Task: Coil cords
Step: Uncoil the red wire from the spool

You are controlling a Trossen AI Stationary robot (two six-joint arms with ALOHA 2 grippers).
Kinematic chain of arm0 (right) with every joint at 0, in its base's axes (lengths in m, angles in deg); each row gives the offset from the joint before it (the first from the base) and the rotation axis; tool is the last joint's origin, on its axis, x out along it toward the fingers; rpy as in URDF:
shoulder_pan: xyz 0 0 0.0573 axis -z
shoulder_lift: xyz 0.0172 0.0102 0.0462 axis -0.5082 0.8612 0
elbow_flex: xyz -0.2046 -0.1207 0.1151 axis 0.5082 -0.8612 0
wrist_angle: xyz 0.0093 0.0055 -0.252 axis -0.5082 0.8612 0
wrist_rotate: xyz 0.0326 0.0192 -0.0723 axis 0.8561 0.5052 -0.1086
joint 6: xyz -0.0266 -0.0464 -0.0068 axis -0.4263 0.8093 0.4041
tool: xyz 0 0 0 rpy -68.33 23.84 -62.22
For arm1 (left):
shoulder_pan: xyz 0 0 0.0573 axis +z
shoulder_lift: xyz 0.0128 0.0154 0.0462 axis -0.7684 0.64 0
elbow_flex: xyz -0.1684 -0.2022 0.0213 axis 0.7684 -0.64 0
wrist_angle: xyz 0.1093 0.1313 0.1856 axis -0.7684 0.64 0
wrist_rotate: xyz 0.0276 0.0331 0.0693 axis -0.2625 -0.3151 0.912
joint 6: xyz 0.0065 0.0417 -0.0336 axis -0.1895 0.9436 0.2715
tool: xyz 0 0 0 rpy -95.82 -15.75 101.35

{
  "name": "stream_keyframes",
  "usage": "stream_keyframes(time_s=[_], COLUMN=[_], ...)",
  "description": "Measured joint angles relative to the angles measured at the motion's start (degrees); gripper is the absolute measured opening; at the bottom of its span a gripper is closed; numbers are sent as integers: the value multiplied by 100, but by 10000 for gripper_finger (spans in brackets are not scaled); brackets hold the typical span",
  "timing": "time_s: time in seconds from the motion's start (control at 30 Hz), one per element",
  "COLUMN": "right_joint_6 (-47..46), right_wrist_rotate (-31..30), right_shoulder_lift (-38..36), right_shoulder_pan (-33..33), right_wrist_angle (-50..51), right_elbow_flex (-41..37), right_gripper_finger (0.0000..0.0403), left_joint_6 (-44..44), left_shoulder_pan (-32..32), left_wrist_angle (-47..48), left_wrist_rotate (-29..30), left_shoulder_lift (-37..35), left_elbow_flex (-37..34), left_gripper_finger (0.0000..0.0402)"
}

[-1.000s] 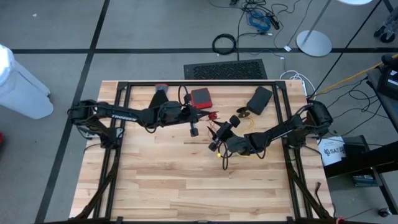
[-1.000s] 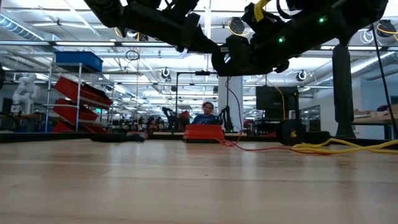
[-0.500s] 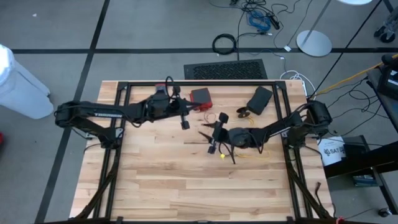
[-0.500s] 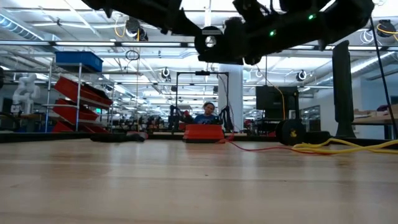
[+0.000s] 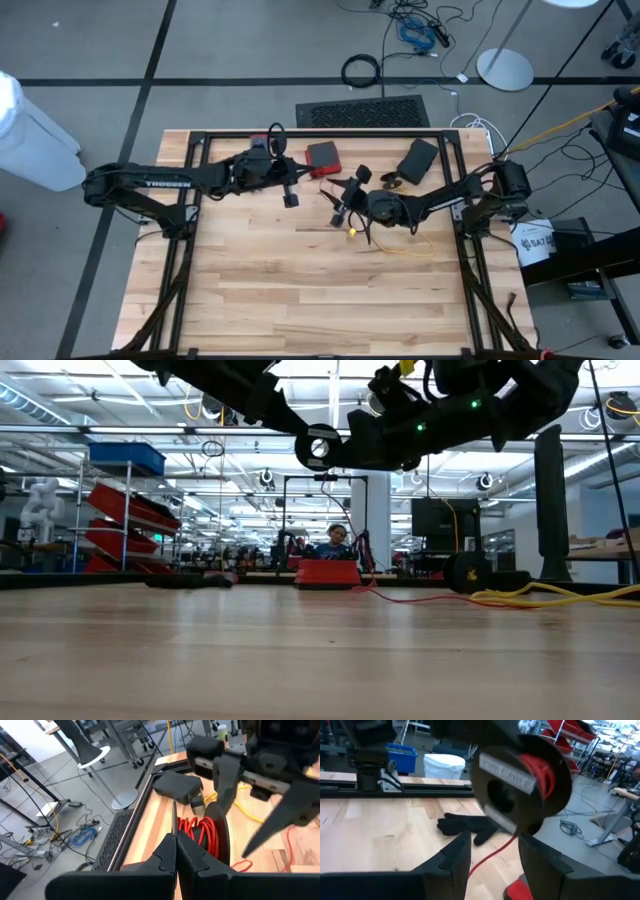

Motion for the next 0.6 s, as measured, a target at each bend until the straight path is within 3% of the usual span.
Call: stream_keyframes(time_s=[0.6], right_joint_6=[-428], right_wrist_rotate=[-10], right_shoulder_lift=[623], right_shoulder_pan=[256], right_wrist_angle=[-495], right_elbow_flex=[0], right_gripper_finger=[150], left_joint_6=[-57], left_shoulder_pan=[-272], left_wrist_angle=[-142], left_wrist_rotate=[-72], left_shoulder_lift=[-2], left_elbow_flex=[0], left_gripper_finger=[0])
